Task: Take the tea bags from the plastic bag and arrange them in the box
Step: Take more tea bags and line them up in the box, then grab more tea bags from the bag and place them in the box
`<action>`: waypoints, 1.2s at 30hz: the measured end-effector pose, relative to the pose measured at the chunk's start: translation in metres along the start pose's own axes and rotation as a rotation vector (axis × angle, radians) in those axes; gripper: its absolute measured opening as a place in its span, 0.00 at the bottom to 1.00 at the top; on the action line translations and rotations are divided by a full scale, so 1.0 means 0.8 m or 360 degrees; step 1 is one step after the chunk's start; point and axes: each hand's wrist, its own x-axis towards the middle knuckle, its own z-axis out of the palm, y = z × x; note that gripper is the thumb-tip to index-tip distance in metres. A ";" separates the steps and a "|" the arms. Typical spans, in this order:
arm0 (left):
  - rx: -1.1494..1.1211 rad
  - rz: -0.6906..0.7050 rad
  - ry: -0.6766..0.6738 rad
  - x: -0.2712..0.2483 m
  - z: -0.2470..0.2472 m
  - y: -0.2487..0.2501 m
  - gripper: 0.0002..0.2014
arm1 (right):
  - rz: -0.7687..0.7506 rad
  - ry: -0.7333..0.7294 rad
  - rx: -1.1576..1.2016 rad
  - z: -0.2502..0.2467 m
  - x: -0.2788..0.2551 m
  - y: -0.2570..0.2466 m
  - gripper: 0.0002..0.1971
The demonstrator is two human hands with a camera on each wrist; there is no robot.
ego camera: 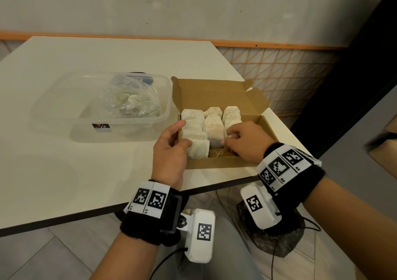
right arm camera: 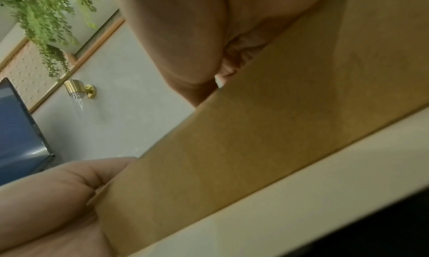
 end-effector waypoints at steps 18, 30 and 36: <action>0.0051 0.0008 -0.0011 0.000 -0.003 -0.003 0.23 | -0.0022 0.0119 -0.0284 -0.016 -0.041 0.023 0.13; 0.0131 0.0043 -0.0002 -0.002 -0.002 -0.001 0.23 | 0.0099 -0.0024 0.0091 -0.004 -0.031 0.021 0.33; 0.0160 0.0048 -0.0006 -0.003 -0.003 0.001 0.22 | 0.0178 -0.0106 0.0067 -0.005 -0.025 0.022 0.35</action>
